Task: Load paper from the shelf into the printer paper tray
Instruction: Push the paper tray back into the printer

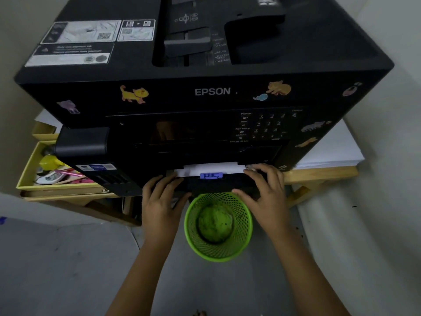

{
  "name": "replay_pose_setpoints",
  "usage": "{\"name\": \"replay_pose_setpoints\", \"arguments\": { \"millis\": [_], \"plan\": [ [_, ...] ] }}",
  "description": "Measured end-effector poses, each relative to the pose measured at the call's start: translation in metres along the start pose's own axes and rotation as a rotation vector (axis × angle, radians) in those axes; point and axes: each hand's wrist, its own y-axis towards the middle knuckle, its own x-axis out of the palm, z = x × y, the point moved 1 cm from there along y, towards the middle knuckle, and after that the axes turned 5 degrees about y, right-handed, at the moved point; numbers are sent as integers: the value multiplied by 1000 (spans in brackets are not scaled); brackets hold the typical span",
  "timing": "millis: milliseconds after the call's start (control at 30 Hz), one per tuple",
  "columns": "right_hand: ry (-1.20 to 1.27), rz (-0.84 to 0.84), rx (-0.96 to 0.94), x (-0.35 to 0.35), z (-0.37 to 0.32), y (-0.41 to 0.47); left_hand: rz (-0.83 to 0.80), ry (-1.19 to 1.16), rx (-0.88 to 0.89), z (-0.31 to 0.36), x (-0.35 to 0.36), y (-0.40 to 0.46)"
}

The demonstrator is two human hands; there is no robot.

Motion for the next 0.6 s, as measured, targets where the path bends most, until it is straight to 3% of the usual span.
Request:
{"name": "replay_pose_setpoints", "arguments": {
  "millis": [133,300,600],
  "plan": [
    [-22,91,-32,-5,4,-15,27,-52,31,-6,-4,-8],
    [-69,173,-12,-5,-7,-26,89,76,7,-7,-8,-10],
    [121,118,85,8,-11,-10,57,-50,-145,2,-3,2]
  ]
}}
